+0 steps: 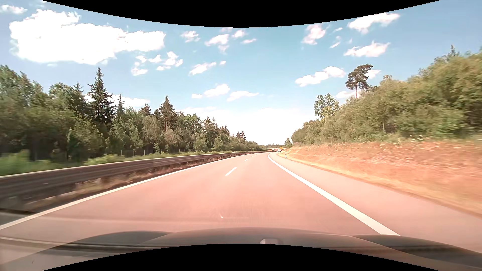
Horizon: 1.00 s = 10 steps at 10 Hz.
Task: Follow the waypoints while adhering to traffic rules and regulations
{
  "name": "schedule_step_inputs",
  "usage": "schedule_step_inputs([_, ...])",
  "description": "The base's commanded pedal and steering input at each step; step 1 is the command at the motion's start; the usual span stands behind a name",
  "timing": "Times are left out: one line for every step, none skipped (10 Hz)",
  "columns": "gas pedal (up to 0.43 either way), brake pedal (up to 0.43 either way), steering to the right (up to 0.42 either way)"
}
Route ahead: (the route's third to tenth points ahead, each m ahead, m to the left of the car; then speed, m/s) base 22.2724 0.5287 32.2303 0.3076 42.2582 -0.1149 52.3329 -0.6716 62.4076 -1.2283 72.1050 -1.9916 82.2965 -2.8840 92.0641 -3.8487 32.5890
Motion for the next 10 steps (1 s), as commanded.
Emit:
schedule_step_inputs([0.319,0.0,0.008])
schedule_step_inputs([0.319,0.0,0.008])
schedule_step_inputs([0.319,0.0,0.008])
schedule_step_inputs([0.319,0.0,0.008])
schedule_step_inputs([0.319,0.0,0.008])
schedule_step_inputs([0.319,0.0,0.008])
schedule_step_inputs([0.319,0.0,0.008])
schedule_step_inputs([0.319,0.0,0.008])
schedule_step_inputs([0.319,0.0,0.008])
schedule_step_inputs([0.319,0.0,0.008])
